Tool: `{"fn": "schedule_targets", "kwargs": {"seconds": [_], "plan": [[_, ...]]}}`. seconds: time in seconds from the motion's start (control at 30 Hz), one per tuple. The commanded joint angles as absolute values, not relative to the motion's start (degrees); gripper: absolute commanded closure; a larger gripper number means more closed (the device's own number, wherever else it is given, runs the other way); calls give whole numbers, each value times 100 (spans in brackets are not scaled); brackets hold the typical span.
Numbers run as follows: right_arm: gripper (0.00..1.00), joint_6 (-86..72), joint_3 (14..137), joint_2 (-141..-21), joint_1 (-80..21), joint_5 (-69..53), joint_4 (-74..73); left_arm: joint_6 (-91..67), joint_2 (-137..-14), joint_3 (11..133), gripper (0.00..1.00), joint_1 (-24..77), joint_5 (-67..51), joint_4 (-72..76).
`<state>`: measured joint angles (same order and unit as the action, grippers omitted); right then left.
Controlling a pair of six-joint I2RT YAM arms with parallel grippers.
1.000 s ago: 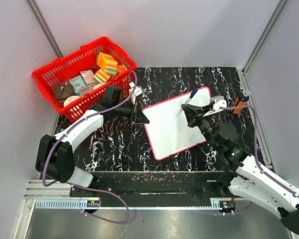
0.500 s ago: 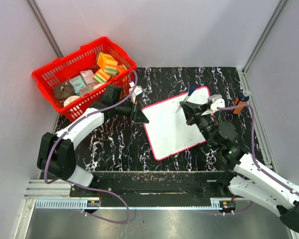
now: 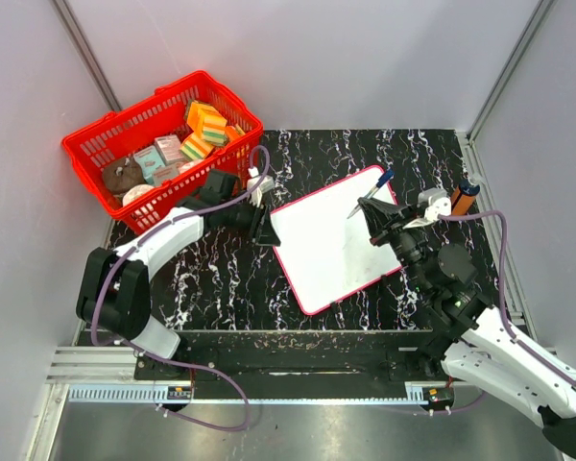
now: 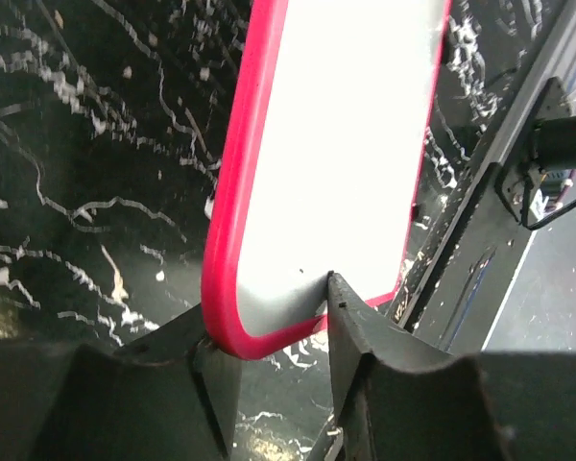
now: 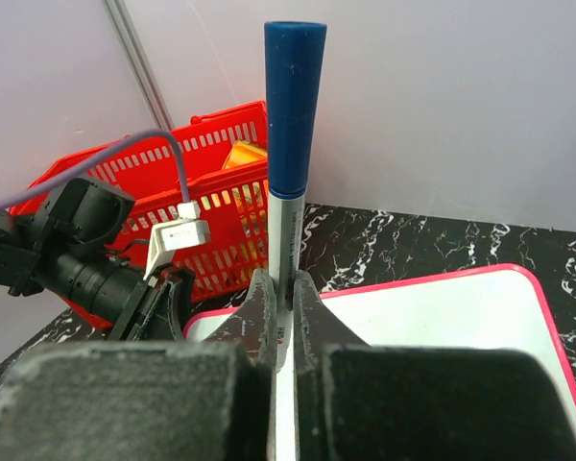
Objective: Write a sentence on the whiteboard
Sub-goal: Move the whiteboard to the center of the board.
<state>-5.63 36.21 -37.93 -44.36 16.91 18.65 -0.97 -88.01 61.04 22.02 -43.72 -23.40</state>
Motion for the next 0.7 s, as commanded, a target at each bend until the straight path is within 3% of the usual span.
{"fn": "schedule_targets", "kwargs": {"seconds": [0.0, 0.67], "plan": [[100, -642, 3577, -3753, -4465, 1828, 1872, 1098, -8921, 5774, 62, 2399, -3015, -3191], [100, -773, 3542, -3683, -4465, 1793, 1819, 800, -7699, 6011, 33, 2399, -2531, -3076]]}}
